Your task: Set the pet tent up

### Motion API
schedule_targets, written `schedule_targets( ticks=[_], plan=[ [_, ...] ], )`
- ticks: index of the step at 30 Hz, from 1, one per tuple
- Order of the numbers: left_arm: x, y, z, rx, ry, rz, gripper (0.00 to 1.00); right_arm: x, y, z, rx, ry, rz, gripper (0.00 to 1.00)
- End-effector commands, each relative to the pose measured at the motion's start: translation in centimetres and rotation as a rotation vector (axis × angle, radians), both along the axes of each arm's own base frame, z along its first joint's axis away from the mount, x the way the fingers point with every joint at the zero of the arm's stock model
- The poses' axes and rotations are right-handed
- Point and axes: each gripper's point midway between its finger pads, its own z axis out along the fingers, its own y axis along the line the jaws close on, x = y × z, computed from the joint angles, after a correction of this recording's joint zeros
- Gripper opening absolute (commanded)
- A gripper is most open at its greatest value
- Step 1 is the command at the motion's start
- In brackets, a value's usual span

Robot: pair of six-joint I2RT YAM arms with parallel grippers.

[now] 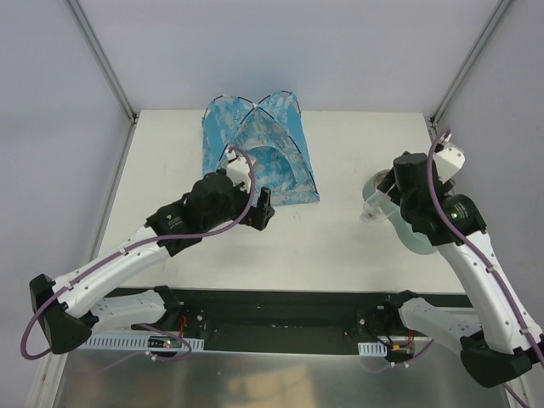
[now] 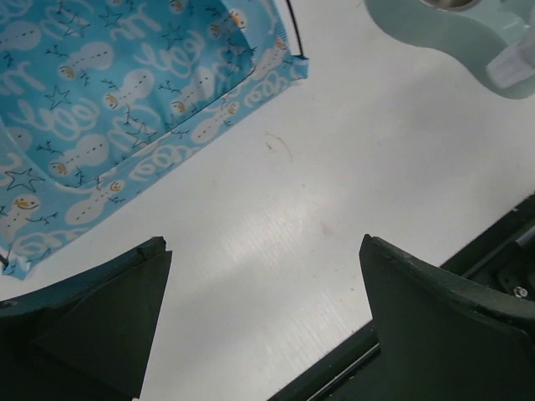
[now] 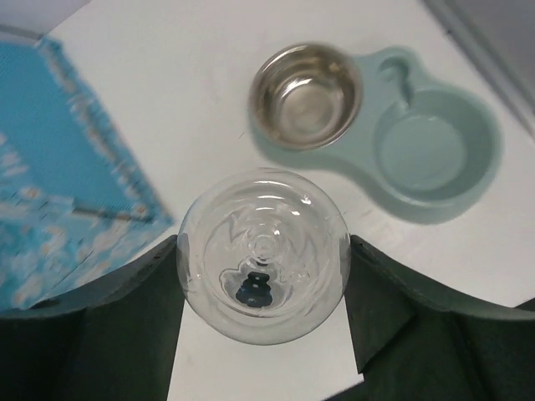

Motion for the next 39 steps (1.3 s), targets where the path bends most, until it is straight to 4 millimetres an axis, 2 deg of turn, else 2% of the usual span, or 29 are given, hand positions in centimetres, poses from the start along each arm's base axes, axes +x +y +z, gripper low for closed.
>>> schedule_targets(
  ticks=[1,5,11,15,25,33,39],
  plan=[
    [2.3,1.3,1.0,0.062,-0.067,0.113,0.99,2.0,-6.2,3.2,-0.223,-0.102,-0.232,0.38],
    [2.7,1.1,0.7,0.096,-0.076,0.091,0.99,4.0,-9.3,3.0,-0.231,-0.135,-0.336,0.39],
    [1.5,0.0,-0.3,0.054,-0.015,0.012,0.99,5.7,-13.9,2.1,-0.23,-0.128,-0.447,0.4],
    [1.5,0.0,-0.2,0.043,-0.008,0.001,0.99,7.4,-15.8,0.7,-0.208,-0.095,-0.477,0.41],
    [0.7,0.7,0.1,0.009,-0.018,-0.009,0.99,11.5,-18.5,-1.1,-0.231,-0.085,-0.479,0.44],
    [0.2,1.5,0.0,-0.007,-0.02,0.004,0.99,12.0,-19.3,-3.3,-0.251,-0.049,-0.501,0.43],
    [0.0,1.8,-0.2,-0.007,-0.017,0.004,0.99,11.8,-20.0,-4.0,-0.276,-0.037,-0.529,0.43]
  ],
)
